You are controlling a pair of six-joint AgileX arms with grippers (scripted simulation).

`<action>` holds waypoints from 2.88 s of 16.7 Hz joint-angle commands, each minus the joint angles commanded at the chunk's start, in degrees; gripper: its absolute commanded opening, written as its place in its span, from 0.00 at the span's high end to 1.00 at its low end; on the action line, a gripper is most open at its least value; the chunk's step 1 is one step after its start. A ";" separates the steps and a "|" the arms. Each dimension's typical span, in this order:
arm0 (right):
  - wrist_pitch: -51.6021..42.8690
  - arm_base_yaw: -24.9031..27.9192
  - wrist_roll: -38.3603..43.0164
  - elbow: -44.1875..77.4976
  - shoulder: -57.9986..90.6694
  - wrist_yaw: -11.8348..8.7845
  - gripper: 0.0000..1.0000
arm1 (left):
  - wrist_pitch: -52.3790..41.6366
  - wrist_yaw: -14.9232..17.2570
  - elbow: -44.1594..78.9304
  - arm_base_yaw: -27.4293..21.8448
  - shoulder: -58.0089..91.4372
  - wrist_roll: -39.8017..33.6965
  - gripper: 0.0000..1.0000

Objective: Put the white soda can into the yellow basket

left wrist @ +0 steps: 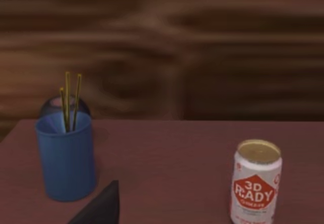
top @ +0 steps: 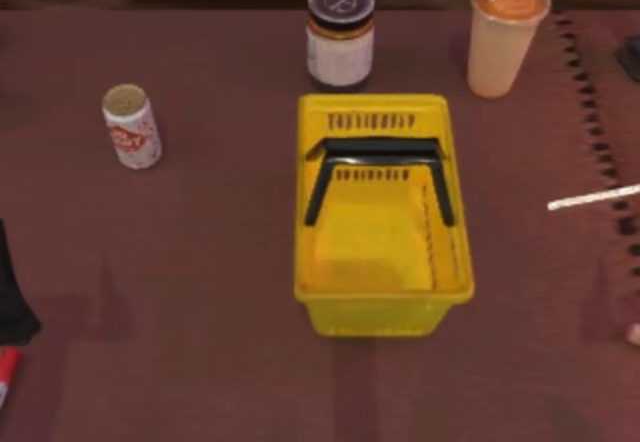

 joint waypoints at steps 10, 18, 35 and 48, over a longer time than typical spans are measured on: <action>0.00 0.00 0.00 0.00 0.00 0.00 0.00 | -10.82 2.36 14.40 -1.79 15.38 3.73 0.00; 0.00 0.00 0.00 0.00 0.00 0.00 0.00 | -36.88 5.10 47.50 -5.02 54.90 13.45 0.00; 0.00 0.00 0.00 0.00 0.00 0.00 0.00 | -86.71 2.64 137.22 -8.01 142.99 36.19 0.00; 0.00 0.00 0.00 0.00 0.00 0.00 0.00 | -91.56 0.59 157.18 -7.73 155.50 39.78 0.00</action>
